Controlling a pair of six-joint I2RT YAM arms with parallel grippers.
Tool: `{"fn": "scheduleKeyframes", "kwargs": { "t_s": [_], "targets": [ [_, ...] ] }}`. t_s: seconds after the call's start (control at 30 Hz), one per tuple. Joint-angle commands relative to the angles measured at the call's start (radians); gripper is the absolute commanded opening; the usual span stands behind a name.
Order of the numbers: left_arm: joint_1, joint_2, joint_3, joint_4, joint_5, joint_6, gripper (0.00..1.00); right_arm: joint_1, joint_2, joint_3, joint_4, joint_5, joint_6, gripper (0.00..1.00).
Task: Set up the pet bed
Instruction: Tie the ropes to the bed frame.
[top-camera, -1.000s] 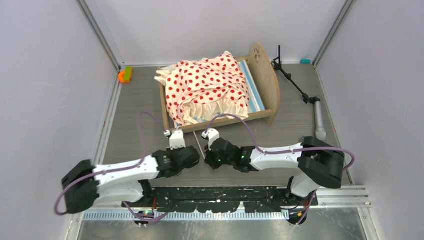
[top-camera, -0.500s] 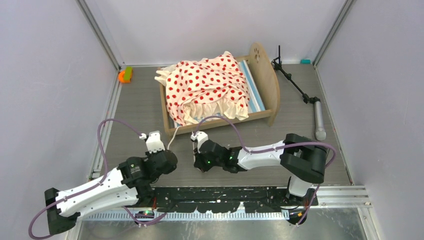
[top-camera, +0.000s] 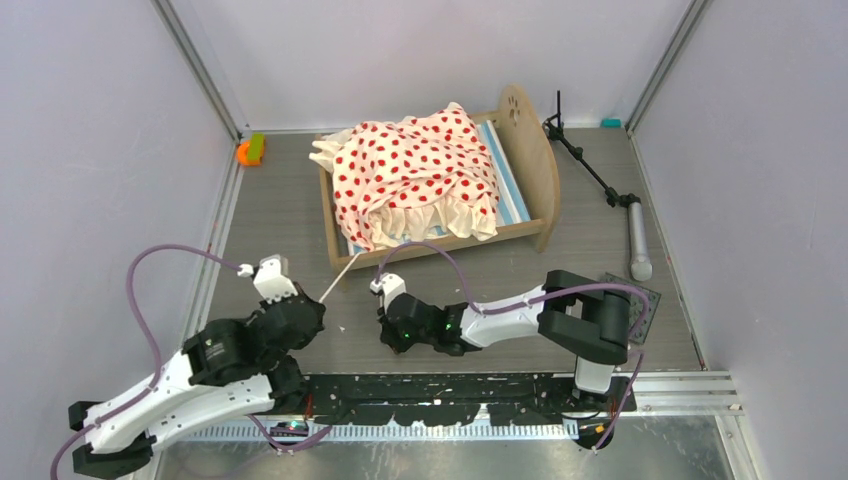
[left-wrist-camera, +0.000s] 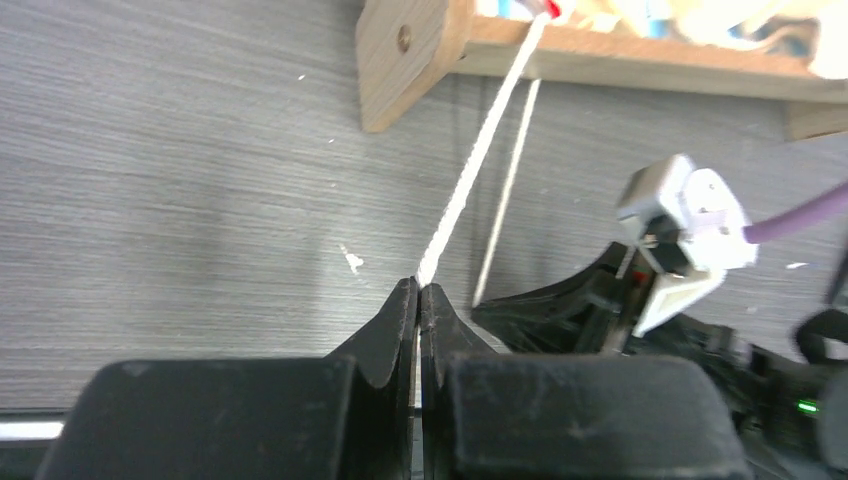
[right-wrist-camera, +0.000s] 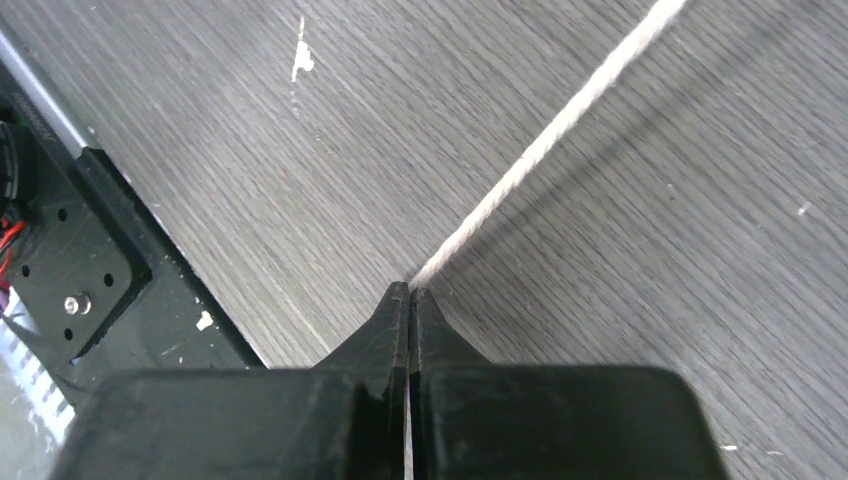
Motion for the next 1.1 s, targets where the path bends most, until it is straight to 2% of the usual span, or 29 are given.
{"fn": "scheduleKeyframes", "kwargs": {
  "t_s": [0.0, 0.13, 0.3, 0.63, 0.83, 1.07],
  "targets": [
    [-0.003, -0.054, 0.074, 0.024, -0.009, 0.056, 0.00, 0.016, -0.018, 0.036, -0.016, 0.119, 0.027, 0.00],
    [-0.002, -0.091, 0.112, 0.115, 0.057, 0.171, 0.00, 0.011, -0.036, 0.049, -0.061, 0.240, 0.027, 0.00],
    [-0.003, -0.104, 0.164, 0.117, 0.118, 0.241, 0.00, -0.032, -0.056, 0.078, -0.100, 0.314, 0.033, 0.00],
    [-0.003, -0.218, 0.204, 0.037, 0.092, 0.242, 0.00, -0.147, -0.017, 0.198, -0.113, 0.188, -0.003, 0.00],
    [0.003, -0.239, 0.237, -0.033, 0.062, 0.234, 0.00, -0.151, 0.016, 0.238, -0.108, 0.105, -0.017, 0.00],
    [0.005, -0.194, 0.183, 0.002, 0.122, 0.230, 0.00, -0.107, 0.045, 0.223, -0.083, -0.035, -0.039, 0.00]
  ]
}}
